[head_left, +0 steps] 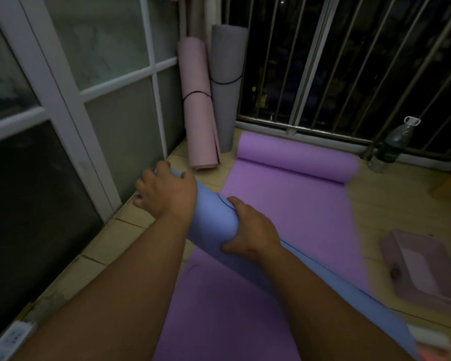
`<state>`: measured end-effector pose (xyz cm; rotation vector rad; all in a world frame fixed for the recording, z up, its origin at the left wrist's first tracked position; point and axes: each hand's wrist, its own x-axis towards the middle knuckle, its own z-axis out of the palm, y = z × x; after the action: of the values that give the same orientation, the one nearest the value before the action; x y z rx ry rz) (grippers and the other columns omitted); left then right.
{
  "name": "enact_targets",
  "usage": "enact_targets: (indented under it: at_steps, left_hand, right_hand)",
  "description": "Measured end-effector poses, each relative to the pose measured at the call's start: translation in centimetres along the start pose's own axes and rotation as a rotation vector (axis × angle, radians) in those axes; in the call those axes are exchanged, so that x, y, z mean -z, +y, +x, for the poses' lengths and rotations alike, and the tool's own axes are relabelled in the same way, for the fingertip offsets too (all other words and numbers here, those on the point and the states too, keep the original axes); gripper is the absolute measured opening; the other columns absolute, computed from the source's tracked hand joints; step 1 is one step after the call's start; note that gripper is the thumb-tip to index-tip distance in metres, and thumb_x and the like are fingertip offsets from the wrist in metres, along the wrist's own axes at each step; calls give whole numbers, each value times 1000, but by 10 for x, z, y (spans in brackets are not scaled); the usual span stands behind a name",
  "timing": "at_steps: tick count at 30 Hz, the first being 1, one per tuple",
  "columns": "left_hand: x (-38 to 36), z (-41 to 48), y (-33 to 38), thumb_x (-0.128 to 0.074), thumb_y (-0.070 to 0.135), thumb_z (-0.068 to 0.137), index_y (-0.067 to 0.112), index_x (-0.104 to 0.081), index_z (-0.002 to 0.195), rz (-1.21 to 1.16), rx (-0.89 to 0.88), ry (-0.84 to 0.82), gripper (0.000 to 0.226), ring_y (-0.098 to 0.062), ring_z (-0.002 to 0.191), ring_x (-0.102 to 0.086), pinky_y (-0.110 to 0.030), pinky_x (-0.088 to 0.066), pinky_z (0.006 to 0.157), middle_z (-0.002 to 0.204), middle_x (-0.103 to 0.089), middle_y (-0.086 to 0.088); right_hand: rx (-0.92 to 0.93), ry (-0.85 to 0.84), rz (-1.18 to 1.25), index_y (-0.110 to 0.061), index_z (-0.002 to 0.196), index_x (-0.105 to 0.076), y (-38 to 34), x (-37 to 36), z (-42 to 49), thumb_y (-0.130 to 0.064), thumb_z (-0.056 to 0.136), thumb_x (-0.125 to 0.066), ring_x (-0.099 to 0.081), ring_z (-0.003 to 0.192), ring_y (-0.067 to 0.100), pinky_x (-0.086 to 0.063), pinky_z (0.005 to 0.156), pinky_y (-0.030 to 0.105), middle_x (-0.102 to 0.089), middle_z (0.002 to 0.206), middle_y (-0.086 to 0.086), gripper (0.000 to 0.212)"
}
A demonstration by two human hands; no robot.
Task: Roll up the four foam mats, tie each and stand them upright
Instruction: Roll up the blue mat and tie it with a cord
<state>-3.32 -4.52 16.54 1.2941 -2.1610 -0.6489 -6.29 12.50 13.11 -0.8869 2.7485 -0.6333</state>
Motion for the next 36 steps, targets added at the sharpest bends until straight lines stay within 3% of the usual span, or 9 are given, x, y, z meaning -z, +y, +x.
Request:
enact_targets:
  at_steps: [6, 9, 12, 17, 20, 24, 28, 31, 36]
  left_hand:
    - [40, -9, 80, -55, 40, 76, 21, -47, 135, -272, -239, 232, 62, -30, 129, -42, -47, -33, 104, 136, -51, -7]
    - [65, -25, 120, -55, 41, 78, 14, -40, 143, -433, -301, 273, 72, -30, 139, -33, -42, -24, 113, 148, -41, -10]
    - [87, -44, 149, -62, 43, 83, 17, -38, 144, -550, -312, 201, 71, -33, 143, -25, -40, -23, 114, 155, -27, -14]
    - [116, -80, 185, -60, 46, 88, 29, -33, 146, -721, -311, 60, 67, -34, 133, -39, -42, -36, 103, 155, -25, -11]
    - [128, -100, 203, -59, 45, 90, 26, -30, 149, -825, -456, 38, 67, -28, 133, -42, -41, -37, 108, 152, -36, -7]
    - [126, -119, 218, -44, 70, 84, 32, -27, 150, -1018, -476, -238, 78, -18, 127, -49, -46, -42, 106, 146, -46, 3]
    - [115, -144, 228, -37, 83, 74, 31, -45, 137, -1053, -467, -484, 82, -16, 121, -54, -42, -43, 104, 132, -56, 6]
    - [102, -158, 230, -46, 84, 69, 47, -45, 124, -1039, -468, -615, 67, -14, 110, -60, -44, -49, 98, 123, -60, 10]
    - [95, -168, 234, -44, 79, 73, 47, -45, 130, -1067, -485, -634, 66, -13, 114, -58, -48, -50, 97, 131, -56, 7]
  right_hand:
    - [-31, 231, 153, -41, 147, -23, -4, 64, -17, -37, 57, -83, -55, 117, 21, -45, 86, 29, -51, 136, -6, 109]
    - [-34, 336, 249, -44, 145, -26, -6, 97, -30, -36, 55, -84, -56, 115, 19, -49, 84, 32, -53, 135, -10, 108]
    - [-52, 414, 330, -43, 144, -27, -8, 124, -46, -33, 59, -83, -57, 114, 19, -51, 84, 35, -56, 131, -10, 103]
    - [-38, 532, 512, -47, 144, -28, -3, 144, -74, -35, 51, -82, -58, 116, 15, -54, 87, 42, -54, 133, -13, 109]
    - [-25, 624, 640, -46, 137, -33, 7, 155, -90, -32, 51, -88, -54, 114, 7, -51, 85, 27, -50, 125, -23, 103]
    - [-14, 771, 736, -45, 133, -31, 25, 171, -110, -24, 53, -95, -48, 115, 1, -42, 78, 9, -42, 121, -35, 105]
    - [-15, 787, 744, -43, 141, -25, 41, 187, -120, -31, 48, -94, -48, 116, -2, -45, 83, 13, -41, 127, -29, 117]
    - [-2, 722, 769, -41, 144, -23, 55, 195, -127, -45, 41, -92, -49, 123, 8, -52, 95, 32, -43, 136, -18, 123]
    - [63, 722, 993, -35, 139, -37, 54, 224, -135, -60, 64, -74, -58, 120, 15, -53, 97, 41, -53, 135, -7, 87]
